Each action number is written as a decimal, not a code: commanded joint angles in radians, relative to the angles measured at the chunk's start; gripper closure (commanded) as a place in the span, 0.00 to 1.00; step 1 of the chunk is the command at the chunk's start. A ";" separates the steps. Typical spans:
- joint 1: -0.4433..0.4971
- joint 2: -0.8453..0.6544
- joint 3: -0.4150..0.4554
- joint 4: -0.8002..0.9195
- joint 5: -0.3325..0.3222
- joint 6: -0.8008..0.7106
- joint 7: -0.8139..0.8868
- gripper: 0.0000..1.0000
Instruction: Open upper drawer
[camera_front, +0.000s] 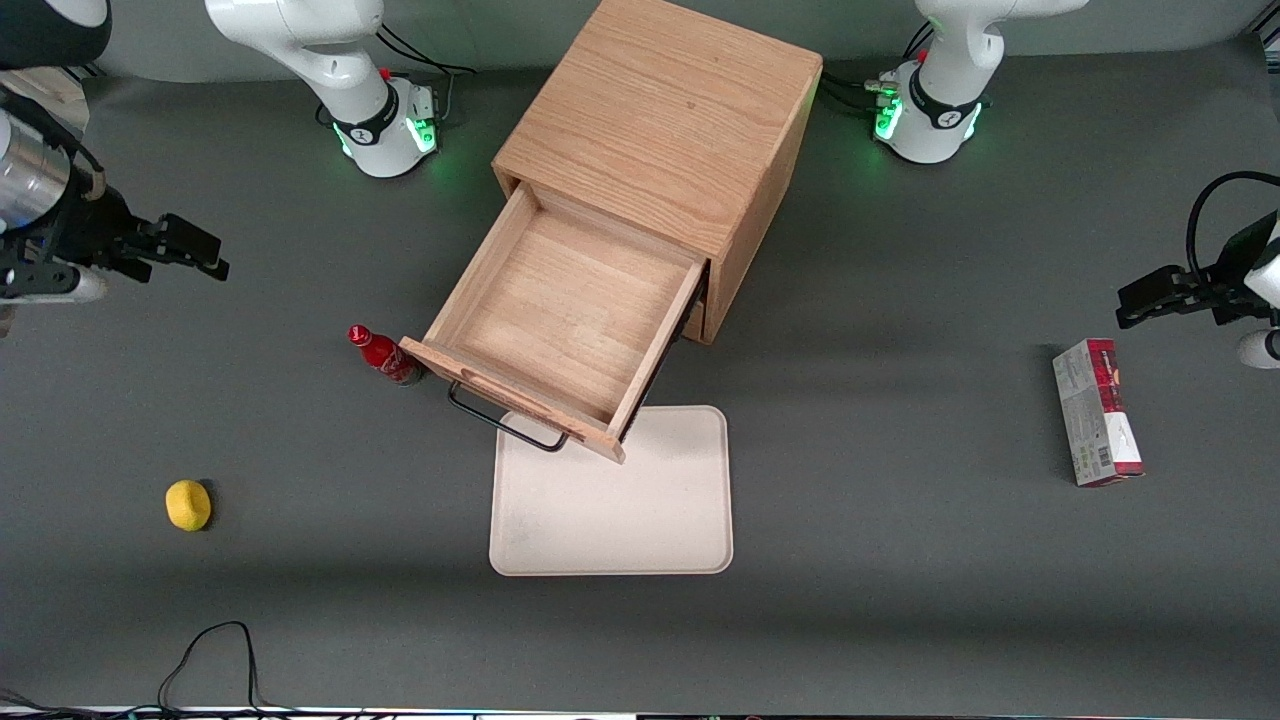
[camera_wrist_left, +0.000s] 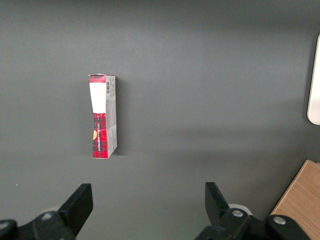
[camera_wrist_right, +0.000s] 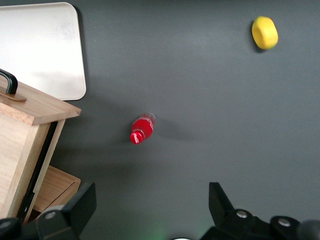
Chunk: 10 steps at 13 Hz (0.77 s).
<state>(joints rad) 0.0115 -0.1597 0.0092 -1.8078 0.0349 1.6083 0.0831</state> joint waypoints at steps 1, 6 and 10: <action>0.007 -0.040 0.000 -0.048 -0.045 0.025 0.032 0.00; 0.007 -0.023 0.009 -0.025 -0.069 0.028 0.036 0.00; 0.008 0.003 0.009 0.001 -0.056 0.027 0.047 0.00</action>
<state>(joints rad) 0.0124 -0.1776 0.0188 -1.8365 -0.0186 1.6328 0.1013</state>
